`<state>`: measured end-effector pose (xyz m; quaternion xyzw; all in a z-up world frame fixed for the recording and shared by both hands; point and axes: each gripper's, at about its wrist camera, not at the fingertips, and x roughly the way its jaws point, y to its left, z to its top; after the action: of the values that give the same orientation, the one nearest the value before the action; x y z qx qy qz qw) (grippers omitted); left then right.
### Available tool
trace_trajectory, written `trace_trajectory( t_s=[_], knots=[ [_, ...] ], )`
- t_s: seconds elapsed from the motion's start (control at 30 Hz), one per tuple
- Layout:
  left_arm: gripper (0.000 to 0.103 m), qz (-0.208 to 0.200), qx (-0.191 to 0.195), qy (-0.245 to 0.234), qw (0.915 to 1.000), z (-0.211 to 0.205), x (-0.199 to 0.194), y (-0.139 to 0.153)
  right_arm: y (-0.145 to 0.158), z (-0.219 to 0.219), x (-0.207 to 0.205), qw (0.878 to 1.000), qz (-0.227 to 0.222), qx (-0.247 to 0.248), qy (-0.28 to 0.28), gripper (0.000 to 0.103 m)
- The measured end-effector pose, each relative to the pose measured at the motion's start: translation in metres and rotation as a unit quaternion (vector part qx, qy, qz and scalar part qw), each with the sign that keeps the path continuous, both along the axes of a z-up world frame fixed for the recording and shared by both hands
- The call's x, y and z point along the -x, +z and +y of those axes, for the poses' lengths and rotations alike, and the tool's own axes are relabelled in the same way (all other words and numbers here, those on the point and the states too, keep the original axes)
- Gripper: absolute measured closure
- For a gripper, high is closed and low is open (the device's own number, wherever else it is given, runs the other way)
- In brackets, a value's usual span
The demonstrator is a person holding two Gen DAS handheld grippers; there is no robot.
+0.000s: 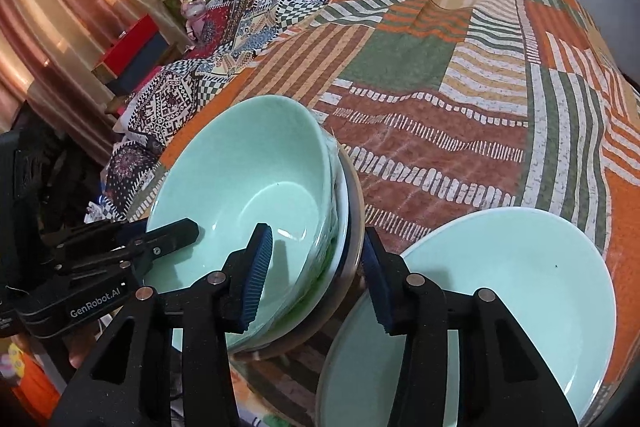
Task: Organize plates and bowls
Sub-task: 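Lower the mint green bowl into the white spotted bowl with the right gripper, then open the right gripper and pull it back from the bowl rim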
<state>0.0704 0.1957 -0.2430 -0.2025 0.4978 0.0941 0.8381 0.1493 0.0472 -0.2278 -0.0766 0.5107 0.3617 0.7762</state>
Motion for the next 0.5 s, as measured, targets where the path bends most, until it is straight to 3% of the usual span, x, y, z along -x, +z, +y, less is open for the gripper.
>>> trace_trajectory(
  t_s=[0.5],
  knots=[
    [0.075, -0.054, -0.026, -0.002, 0.9982, -0.015, 0.009, 0.052, 0.037, -0.014, 0.011, 0.999, -0.03, -0.042, -0.013, 0.061]
  ],
)
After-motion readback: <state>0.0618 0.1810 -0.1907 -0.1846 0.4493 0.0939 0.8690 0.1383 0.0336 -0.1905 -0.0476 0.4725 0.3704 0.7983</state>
